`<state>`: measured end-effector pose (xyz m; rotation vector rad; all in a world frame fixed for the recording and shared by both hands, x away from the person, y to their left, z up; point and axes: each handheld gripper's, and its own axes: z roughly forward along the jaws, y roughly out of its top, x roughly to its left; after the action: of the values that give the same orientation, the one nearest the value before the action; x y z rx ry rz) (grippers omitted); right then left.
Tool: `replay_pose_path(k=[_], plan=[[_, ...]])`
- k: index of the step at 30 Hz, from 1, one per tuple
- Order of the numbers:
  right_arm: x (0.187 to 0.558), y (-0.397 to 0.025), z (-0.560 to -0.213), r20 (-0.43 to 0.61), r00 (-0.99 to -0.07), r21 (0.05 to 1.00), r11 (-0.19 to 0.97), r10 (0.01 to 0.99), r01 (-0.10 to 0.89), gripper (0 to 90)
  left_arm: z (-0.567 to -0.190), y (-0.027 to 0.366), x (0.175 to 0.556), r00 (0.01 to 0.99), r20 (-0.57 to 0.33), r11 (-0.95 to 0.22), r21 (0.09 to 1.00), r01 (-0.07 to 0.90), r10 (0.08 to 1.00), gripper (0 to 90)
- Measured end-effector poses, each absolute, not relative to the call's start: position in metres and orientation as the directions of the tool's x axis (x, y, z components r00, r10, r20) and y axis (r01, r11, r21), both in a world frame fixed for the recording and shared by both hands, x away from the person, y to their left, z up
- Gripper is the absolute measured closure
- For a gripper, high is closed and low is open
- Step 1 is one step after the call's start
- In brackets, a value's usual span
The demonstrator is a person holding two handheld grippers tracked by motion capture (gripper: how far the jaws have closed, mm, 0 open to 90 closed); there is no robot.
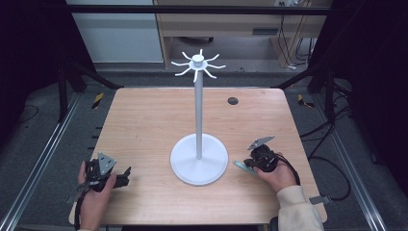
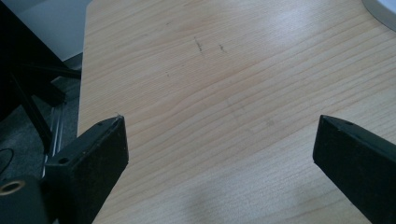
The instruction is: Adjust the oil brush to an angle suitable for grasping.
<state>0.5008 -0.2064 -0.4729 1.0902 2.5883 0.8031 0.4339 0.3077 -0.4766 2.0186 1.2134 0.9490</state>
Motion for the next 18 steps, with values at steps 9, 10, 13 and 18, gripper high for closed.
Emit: replay_pose_path(k=[9,10,13,18], plan=[[0.470,-0.241,-0.446,-0.069,-0.713,0.555,0.621,0.698,0.554,90.0,-0.476,0.309,0.432,0.319,0.269,-0.401,0.776,0.486,0.909,3.0],[0.468,-0.244,-0.443,-0.071,-0.713,0.553,0.622,0.698,0.554,90.0,-0.476,0.310,0.433,0.318,0.270,-0.401,0.776,0.487,0.909,3.0],[0.465,-0.251,-0.432,-0.090,-0.720,0.542,0.641,0.688,0.544,90.0,-0.477,0.311,0.433,0.314,0.268,-0.397,0.775,0.492,0.911,3.0],[0.466,-0.252,-0.420,-0.104,-0.727,0.525,0.659,0.678,0.539,89.1,-0.477,0.311,0.433,0.316,0.268,-0.398,0.774,0.492,0.910,3.0]])
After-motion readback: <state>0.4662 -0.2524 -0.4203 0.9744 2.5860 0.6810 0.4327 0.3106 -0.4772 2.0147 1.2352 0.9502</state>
